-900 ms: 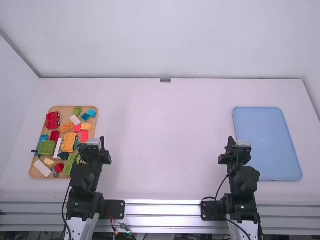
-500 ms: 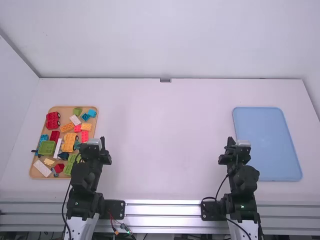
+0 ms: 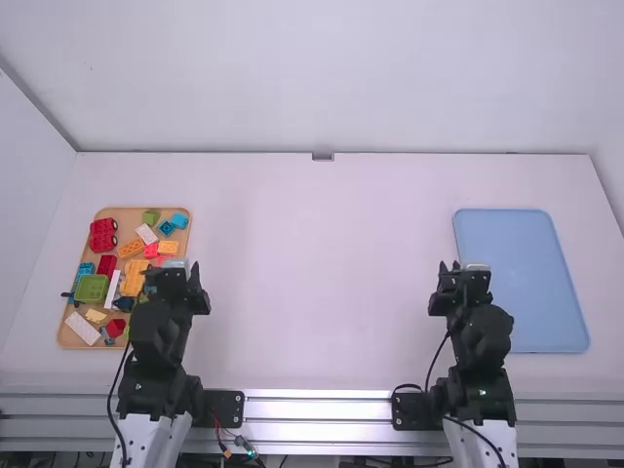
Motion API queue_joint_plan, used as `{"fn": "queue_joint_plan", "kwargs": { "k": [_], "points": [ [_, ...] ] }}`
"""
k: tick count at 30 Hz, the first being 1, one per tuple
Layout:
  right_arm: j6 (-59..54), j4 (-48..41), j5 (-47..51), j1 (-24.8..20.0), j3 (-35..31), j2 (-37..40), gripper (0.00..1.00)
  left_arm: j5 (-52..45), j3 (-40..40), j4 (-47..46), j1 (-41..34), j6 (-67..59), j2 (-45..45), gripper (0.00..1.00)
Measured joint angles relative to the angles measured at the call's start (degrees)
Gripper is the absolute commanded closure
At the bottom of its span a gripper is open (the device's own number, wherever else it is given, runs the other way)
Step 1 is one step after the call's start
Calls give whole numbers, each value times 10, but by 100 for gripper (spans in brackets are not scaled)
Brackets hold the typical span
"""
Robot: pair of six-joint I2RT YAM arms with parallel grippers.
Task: Assemble lego blocks to make yellow taxi
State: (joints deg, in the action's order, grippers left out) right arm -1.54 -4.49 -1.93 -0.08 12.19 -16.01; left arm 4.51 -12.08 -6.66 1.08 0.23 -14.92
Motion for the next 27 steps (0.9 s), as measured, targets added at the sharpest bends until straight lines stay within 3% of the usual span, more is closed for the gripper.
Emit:
{"fn": "queue_joint_plan", "kwargs": {
  "k": [10,20,27],
  "points": [
    [-4,-33,-17,-1,101,-120,53,29,-100,-58,45,0,-114,53],
    [-10,-57,-35,0,218,-259,33,16,-217,-128,164,-16,-270,33],
    [-25,-62,-46,24,292,-346,20,1,-299,-204,261,-39,-397,20]
  ]
}}
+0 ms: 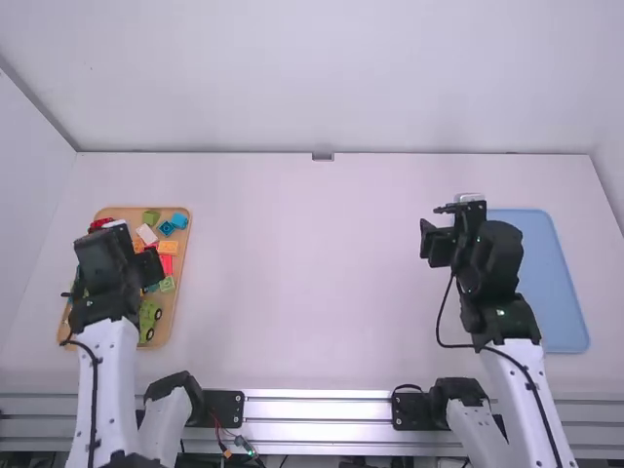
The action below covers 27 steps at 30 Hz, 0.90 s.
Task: Assemble lego blocks to make yellow taxi
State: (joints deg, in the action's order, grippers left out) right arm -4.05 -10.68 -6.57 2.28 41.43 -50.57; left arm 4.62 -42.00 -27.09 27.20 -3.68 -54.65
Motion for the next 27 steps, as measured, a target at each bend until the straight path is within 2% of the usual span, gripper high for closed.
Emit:
{"fn": "queue_joint_plan", "kwargs": {
  "k": [4,8,13,17,24,27],
  "points": [
    [-31,-4,-6,15,39,-45,14,-28,-63,-50,59,-37,-77,14],
    [-60,-4,-9,26,62,-73,11,-36,-102,-82,91,-56,-128,13],
    [-118,3,-15,47,97,-115,5,-42,-167,-145,146,-129,-245,9],
    [-156,4,-19,60,115,-136,3,-40,-186,-158,163,-182,-326,14],
    [-191,2,-23,62,127,-149,1,-20,-195,-157,169,-222,-401,43],
    [-197,6,-23,62,127,-149,1,-26,-196,-156,169,-234,-402,40]
  ]
}}
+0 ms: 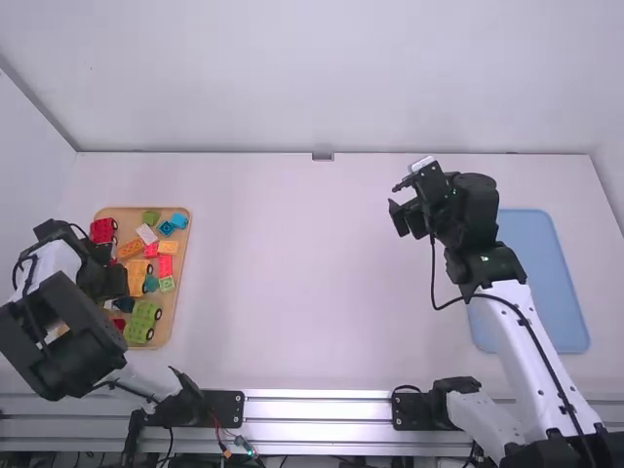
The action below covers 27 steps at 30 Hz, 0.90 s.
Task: Assemble lego blocks to make yellow taxi
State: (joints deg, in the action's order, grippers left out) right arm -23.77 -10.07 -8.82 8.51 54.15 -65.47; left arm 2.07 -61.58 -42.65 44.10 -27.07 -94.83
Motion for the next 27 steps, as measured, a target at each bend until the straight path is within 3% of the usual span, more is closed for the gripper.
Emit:
{"fn": "queue_joint_plan", "kwargs": {
  "k": [18,27],
  "points": [
    [-2,1,0,0,0,0,1,-81,-5,-1,0,-63,0,32],
    [-2,5,0,0,0,0,1,-103,-2,12,0,-95,0,35]
  ]
}}
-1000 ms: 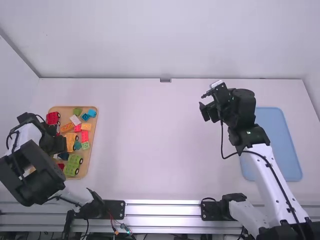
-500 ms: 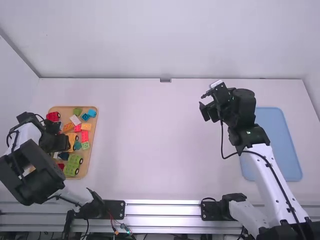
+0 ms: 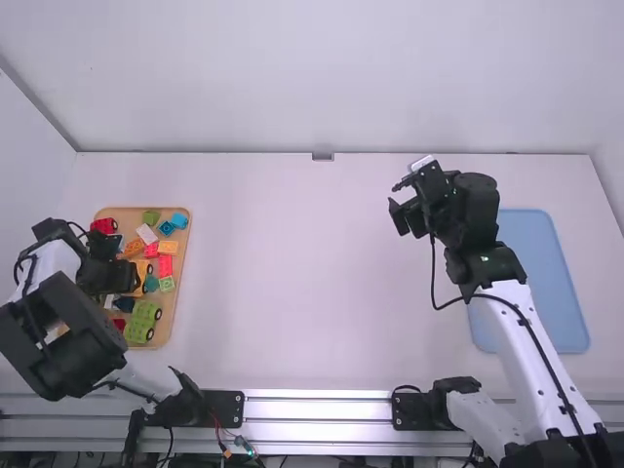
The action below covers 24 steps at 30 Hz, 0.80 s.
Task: Assemble lego blocks to make yellow taxi
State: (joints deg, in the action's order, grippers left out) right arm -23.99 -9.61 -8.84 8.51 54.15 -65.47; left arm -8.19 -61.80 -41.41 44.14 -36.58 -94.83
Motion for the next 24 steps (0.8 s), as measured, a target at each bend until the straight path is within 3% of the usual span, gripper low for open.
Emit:
{"fn": "queue_joint_plan", "kwargs": {
  "k": [19,24],
  "points": [
    [0,0,0,0,0,0,2,-26,40,54,0,-5,0,40],
    [0,0,0,0,0,0,1,-12,41,65,0,12,-6,37]
  ]
}}
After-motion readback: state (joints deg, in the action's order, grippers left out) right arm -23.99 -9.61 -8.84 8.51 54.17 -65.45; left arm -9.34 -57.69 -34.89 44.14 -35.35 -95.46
